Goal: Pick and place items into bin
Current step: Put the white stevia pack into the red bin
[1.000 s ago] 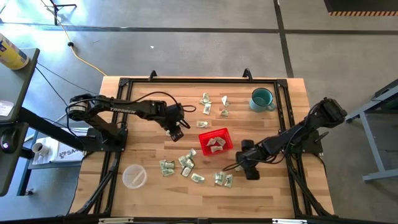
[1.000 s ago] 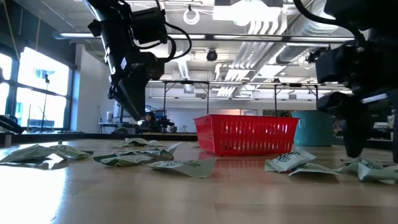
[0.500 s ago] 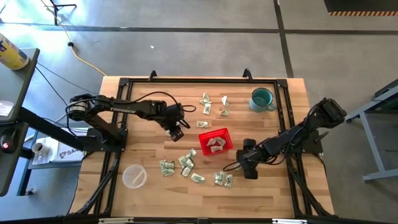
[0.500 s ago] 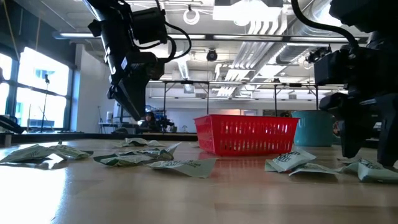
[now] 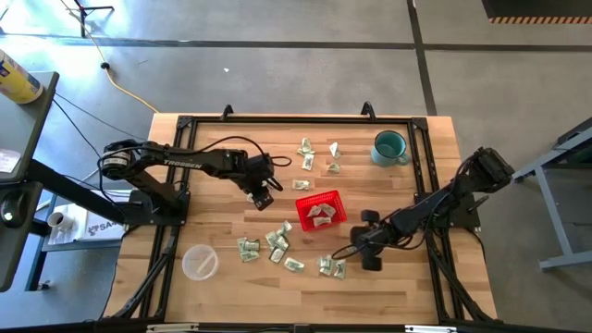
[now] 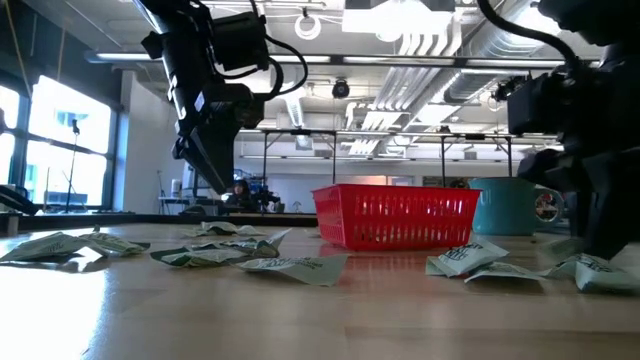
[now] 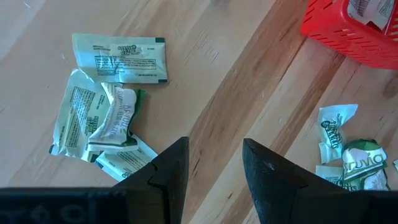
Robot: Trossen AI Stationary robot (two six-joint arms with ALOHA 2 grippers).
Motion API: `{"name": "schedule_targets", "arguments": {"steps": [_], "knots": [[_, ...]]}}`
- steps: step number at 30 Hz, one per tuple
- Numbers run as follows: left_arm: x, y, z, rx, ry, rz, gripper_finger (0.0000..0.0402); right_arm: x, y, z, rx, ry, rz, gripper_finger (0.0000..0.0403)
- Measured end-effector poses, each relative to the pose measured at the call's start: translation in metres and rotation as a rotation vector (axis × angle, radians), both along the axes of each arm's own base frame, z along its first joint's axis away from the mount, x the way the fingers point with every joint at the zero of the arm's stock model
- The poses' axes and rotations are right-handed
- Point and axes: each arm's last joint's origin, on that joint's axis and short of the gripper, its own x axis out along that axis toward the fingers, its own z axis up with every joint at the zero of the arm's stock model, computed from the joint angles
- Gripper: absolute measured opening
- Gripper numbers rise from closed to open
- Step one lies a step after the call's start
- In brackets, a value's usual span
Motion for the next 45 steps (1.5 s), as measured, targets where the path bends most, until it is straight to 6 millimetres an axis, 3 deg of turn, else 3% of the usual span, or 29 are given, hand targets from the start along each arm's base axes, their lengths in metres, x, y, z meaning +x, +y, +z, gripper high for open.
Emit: {"name": "schedule_targets", "arguments": {"steps": [2,7,13,19,25,29,38,41,45], "knots": [[0.0,0.0,0.0,0.0,0.0,0.001,0.0184,0.0,0.0,0.001,0.02,0.003,-0.064,0.001],[0.0,0.0,0.0,-0.001,0.0,0.001,0.0184,0.007,0.004,0.015,0.074,0.008,-0.23,0.0013],[0.0,0.0,0.0,-0.008,-0.002,-0.003,0.0184,0.03,0.003,0.066,-0.016,-0.201,-0.32,0.0008],[0.001,-0.008,0.0,-0.02,-0.007,-0.065,0.0184,0.056,-0.02,0.099,-0.093,-0.315,-0.343,0.0006],[0.001,-0.029,-0.001,0.04,0.026,-0.098,0.0184,0.076,-0.056,0.098,0.018,-0.31,-0.314,0.0012],[-0.005,-0.033,-0.003,0.09,0.098,0.019,0.0184,0.08,-0.075,0.095,0.111,-0.262,-0.327,0.0048],[-0.005,-0.031,0.004,0.115,0.093,0.076,0.0184,0.077,-0.094,0.092,0.169,-0.193,-0.392,0.0206],[-0.007,-0.023,0.007,0.164,0.124,0.121,0.0184,0.072,-0.093,0.09,0.199,-0.133,-0.422,0.0239],[-0.017,0.001,0.003,0.12,0.214,0.26,0.0184,0.06,-0.084,0.085,0.121,-0.02,-0.44,0.0253]]}}
